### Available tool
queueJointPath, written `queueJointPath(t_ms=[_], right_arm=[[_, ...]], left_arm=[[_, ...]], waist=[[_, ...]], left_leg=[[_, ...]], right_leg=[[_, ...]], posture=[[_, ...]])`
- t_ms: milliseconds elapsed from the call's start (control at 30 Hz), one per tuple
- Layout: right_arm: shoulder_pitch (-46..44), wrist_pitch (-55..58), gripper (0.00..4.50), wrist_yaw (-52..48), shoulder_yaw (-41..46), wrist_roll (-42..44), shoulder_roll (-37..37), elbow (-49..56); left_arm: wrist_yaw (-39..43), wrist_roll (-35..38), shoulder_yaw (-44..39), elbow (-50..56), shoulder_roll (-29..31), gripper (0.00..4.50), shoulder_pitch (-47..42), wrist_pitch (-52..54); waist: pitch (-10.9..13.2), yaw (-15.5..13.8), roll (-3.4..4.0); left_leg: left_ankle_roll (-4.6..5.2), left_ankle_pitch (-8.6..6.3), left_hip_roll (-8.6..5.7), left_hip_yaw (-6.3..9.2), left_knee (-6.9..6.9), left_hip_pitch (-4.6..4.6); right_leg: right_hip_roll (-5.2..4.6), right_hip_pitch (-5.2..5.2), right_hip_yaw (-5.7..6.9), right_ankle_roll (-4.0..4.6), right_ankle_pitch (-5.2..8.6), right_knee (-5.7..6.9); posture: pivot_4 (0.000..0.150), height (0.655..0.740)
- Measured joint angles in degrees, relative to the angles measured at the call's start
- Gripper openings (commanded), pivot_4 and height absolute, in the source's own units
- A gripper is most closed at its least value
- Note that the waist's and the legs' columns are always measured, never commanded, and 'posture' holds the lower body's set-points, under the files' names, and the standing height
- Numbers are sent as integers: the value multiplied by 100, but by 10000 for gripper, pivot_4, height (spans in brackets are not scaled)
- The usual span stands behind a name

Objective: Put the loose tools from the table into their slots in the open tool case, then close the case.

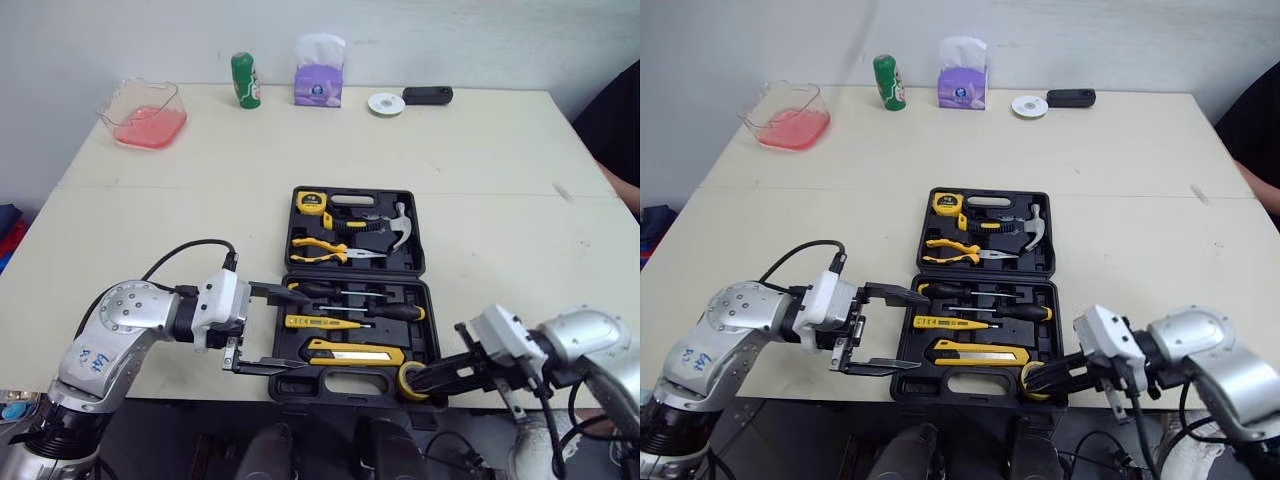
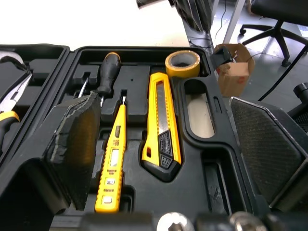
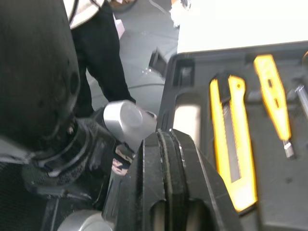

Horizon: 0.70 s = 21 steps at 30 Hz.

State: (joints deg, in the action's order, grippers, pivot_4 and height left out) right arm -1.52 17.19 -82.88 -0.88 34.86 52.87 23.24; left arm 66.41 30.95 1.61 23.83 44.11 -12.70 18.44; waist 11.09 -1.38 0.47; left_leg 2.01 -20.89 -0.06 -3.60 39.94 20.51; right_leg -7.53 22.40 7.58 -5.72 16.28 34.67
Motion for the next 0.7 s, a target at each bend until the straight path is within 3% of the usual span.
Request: queueJointPath(t_ms=[333,433,700], right_arm=[[77,-1106,366,174,-332,-705,-868,-938],[216,-1456,366,117,-407,-932,-827,-1197],[262,-2581,366,-83,-485,-960,-859,-1960]], left_arm=[[-18,6,-168,18,148,45000,211,29],[-48,6,-281,40,213,45000,255,40],[-188,30,-522,277,337,45000,592,145]], waist=[[-2,-11,-8],[1,-4,-1],[-16,-18,-29]], left_leg=[[0,0,-2,2,0,-4],[1,0,-1,1,-2,-6],[-1,-28,7,16,-27,-118]], right_leg=[[-2,-4,-1,0,0,-3],[-1,-4,-1,0,0,-3],[-11,-129,-1,1,1,-77]], posture=[[1500,7400],[1500,7400],[1500,7400]])
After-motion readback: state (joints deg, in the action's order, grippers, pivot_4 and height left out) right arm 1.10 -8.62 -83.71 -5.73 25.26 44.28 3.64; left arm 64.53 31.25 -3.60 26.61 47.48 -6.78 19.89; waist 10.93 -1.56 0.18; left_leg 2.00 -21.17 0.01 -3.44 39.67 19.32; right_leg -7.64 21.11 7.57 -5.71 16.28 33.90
